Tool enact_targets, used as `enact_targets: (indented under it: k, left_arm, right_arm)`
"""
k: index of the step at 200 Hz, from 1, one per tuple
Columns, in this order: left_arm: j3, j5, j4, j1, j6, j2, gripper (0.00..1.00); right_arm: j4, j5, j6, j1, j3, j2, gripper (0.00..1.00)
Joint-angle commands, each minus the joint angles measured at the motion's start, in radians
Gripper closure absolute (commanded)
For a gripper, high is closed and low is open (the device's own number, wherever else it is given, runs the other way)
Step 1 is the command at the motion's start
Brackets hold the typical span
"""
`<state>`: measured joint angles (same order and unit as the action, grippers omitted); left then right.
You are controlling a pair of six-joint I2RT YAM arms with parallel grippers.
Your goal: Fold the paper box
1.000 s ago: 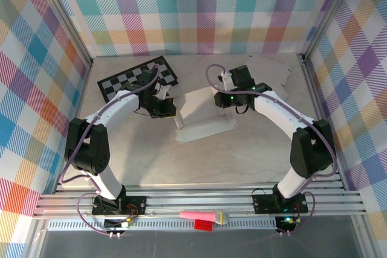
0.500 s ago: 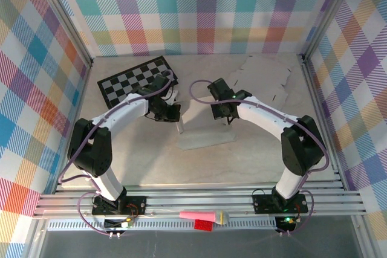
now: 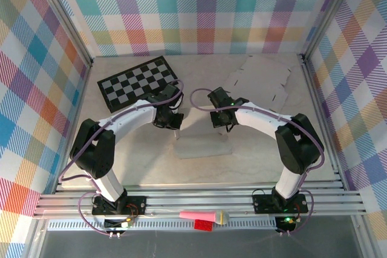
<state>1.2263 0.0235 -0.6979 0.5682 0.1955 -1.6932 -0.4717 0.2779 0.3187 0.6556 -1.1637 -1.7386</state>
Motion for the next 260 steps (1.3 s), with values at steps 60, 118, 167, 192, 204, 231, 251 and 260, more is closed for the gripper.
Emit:
enact_targets:
  k: [60, 118, 167, 192, 204, 231, 251, 260]
  left_arm:
    - [-0.012, -0.062, 0.023, 0.019, -0.003, -0.028, 1.0]
    - [0.001, -0.063, 0.012, 0.021, -0.011, -0.039, 1.0]
    - [0.021, -0.071, 0.004, 0.024, 0.008, -0.049, 1.0]
    - [0.027, -0.087, 0.001, 0.024, 0.046, -0.05, 1.0]
    - [0.026, -0.087, 0.008, 0.024, 0.067, -0.052, 1.0]
    - [0.016, -0.067, 0.036, 0.024, 0.107, -0.051, 1.0]
    - [0.01, -0.051, 0.055, 0.024, 0.127, -0.052, 1.0]
    - [0.006, -0.045, 0.062, 0.025, 0.134, -0.052, 1.0]
  right_arm:
    - [0.071, -0.096, 0.018, -0.025, 0.01, -0.041, 0.79]
    - [0.057, -0.087, 0.017, -0.031, -0.037, -0.072, 0.8]
    - [-0.1, 0.09, 0.111, -0.024, -0.12, -0.116, 1.0]
    - [-0.192, 0.201, 0.187, 0.01, -0.166, -0.146, 1.0]
    - [-0.287, 0.285, 0.26, 0.037, -0.215, -0.18, 1.0]
    - [-0.523, 0.389, 0.461, 0.082, -0.339, -0.275, 1.0]
    - [-0.588, 0.425, 0.527, 0.113, -0.384, -0.305, 1.0]
    - [-0.608, 0.425, 0.538, 0.118, -0.407, -0.319, 1.0]
